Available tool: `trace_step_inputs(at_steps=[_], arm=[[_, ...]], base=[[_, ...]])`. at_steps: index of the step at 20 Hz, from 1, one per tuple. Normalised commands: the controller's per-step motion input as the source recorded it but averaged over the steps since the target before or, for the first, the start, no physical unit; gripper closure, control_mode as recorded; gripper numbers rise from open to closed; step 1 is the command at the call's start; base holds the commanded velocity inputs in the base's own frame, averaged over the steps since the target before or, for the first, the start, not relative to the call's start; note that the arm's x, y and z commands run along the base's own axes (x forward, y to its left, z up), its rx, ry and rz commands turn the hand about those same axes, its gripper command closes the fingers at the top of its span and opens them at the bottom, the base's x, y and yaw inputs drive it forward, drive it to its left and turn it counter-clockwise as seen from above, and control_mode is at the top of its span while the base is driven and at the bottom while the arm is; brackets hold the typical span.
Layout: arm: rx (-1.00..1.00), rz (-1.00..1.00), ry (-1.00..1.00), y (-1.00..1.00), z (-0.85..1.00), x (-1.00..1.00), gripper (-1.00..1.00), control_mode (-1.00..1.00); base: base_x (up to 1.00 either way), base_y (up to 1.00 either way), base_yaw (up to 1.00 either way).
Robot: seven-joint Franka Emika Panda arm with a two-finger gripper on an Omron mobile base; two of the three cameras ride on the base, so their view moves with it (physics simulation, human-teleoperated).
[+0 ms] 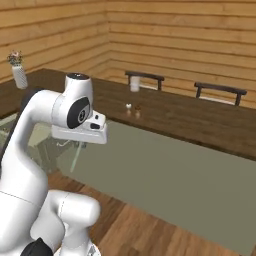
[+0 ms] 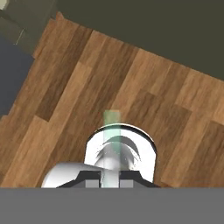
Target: Take a straw from the drawer in front and place it inside the glass cup on the dining counter.
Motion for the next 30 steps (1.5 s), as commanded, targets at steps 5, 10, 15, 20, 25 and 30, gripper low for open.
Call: trace_step_inputs(at_steps=[5, 10, 15, 20, 25, 30], arm=[[0.0, 0.0, 0.0, 0.0, 0.0, 0.0, 1.0, 1.0], [0.0, 0.0, 0.0, 0.0, 0.0, 0.0, 1.0, 1.0], [0.0, 0.0, 0.0, 0.0, 0.0, 0.0, 1.0, 1.0], [0.0, 0.0, 0.0, 0.0, 0.0, 0.0, 1.0, 1.0], [0.0, 0.0, 0.0, 0.0, 0.0, 0.0, 1.0, 1.0], [0.0, 0.0, 0.0, 0.0, 0.0, 0.0, 1.0, 1.0]], base=[[0.1, -1.0, -0.29], [0.13, -1.0, -0.28], [0.18, -1.0, -0.25], [0.25, -1.0, -0.21], [0.41, -1.0, -0.15], [0.77, -1.0, -0.11]])
